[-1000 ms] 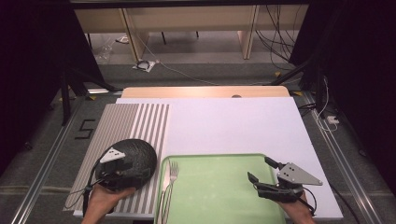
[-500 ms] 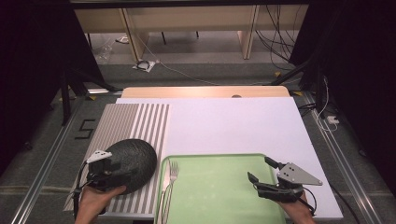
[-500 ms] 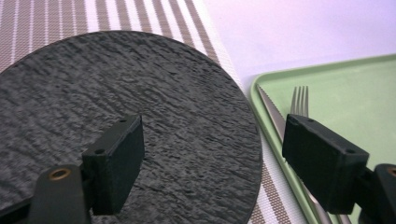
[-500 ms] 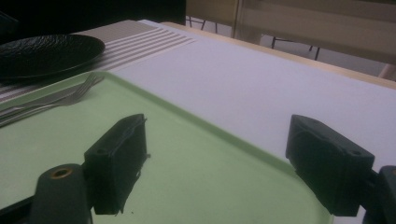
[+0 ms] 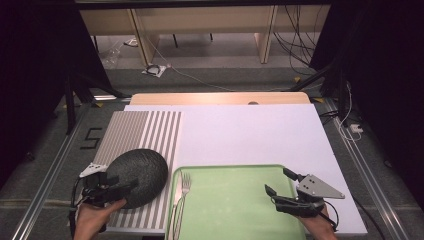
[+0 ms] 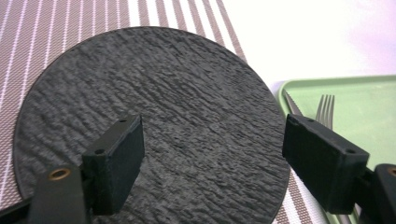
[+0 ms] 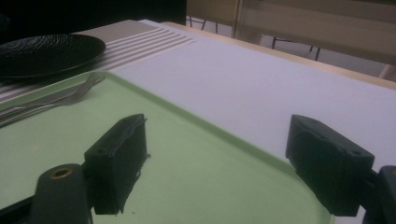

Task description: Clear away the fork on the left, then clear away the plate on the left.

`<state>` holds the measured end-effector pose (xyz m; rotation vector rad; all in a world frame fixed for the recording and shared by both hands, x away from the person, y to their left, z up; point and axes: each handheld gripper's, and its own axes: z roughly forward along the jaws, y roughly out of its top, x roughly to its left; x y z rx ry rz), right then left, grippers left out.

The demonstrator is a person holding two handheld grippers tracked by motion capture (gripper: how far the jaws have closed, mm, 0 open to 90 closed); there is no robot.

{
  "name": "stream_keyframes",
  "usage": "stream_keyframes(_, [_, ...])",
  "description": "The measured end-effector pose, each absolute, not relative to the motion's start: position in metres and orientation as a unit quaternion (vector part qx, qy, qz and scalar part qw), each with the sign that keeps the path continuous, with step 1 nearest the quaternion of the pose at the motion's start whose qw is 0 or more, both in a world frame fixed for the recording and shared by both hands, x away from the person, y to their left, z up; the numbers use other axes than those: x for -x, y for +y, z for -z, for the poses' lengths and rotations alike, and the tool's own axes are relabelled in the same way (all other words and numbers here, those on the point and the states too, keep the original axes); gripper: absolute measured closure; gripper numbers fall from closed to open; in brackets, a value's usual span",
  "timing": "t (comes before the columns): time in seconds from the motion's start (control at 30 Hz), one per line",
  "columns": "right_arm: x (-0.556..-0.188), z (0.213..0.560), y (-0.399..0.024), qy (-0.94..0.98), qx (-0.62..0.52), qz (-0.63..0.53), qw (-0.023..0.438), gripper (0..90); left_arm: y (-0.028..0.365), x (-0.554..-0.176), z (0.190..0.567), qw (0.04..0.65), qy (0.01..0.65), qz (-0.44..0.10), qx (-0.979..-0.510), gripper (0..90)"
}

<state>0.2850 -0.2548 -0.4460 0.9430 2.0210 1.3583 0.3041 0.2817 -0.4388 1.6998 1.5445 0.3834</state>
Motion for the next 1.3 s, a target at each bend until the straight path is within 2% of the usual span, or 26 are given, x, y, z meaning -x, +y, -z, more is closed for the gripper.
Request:
stream_keyframes(1.03, [-0.284, 0.445, -0.254, 0.749, -0.347, -0.501, 0.262, 21.4, 0.324, -0.282, 0.466, 0.393, 0.713, -0.109, -0.571, 19.7])
stream_keyframes(1.3, [-0.284, 0.445, -0.253, 0.749, -0.347, -0.499, 0.263, 21.5, 0.33, -0.279, 0.471, 0.407, 0.729, -0.08, -0.544, 19.8])
